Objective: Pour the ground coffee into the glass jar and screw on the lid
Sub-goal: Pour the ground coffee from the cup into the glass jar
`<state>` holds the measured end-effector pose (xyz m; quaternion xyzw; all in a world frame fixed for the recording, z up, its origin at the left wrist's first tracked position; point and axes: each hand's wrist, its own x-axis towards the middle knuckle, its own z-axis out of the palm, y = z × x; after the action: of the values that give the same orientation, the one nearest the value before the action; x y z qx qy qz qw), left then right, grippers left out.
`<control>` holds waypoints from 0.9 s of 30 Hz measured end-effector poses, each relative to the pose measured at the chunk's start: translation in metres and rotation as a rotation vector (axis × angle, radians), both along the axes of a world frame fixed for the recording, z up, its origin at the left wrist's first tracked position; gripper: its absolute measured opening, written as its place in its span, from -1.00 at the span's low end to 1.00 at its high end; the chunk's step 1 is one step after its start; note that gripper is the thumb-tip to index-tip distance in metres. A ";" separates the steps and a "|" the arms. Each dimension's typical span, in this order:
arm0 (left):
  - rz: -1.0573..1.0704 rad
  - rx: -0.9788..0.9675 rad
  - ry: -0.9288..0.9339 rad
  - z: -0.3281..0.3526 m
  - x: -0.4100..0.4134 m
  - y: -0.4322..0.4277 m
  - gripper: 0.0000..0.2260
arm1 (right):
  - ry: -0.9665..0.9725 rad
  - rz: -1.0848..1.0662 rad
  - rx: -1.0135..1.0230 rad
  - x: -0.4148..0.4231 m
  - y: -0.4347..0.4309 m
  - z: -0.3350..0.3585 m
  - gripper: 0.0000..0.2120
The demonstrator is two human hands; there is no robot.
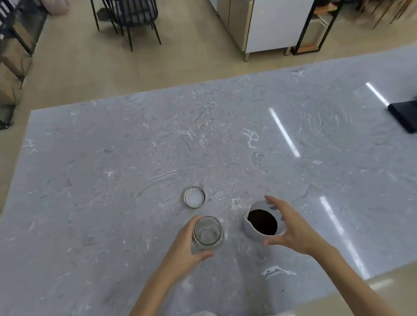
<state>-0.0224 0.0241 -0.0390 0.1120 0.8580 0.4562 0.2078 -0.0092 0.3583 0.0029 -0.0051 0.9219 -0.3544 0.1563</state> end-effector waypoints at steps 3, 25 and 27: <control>0.032 0.024 -0.023 0.004 0.002 0.005 -0.21 | 0.032 -0.064 -0.118 0.002 0.000 -0.008 -0.05; 0.123 0.024 -0.044 -0.002 0.007 0.007 -0.23 | 0.209 0.101 0.042 -0.005 -0.006 -0.010 -0.36; 0.126 0.024 -0.035 -0.003 0.008 0.008 -0.23 | 0.203 0.106 0.067 -0.005 -0.008 -0.011 -0.39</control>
<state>-0.0144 0.0318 -0.0420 0.0522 0.8540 0.4806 0.1922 -0.0146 0.3506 -0.0078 -0.0844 0.9427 -0.3125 0.0805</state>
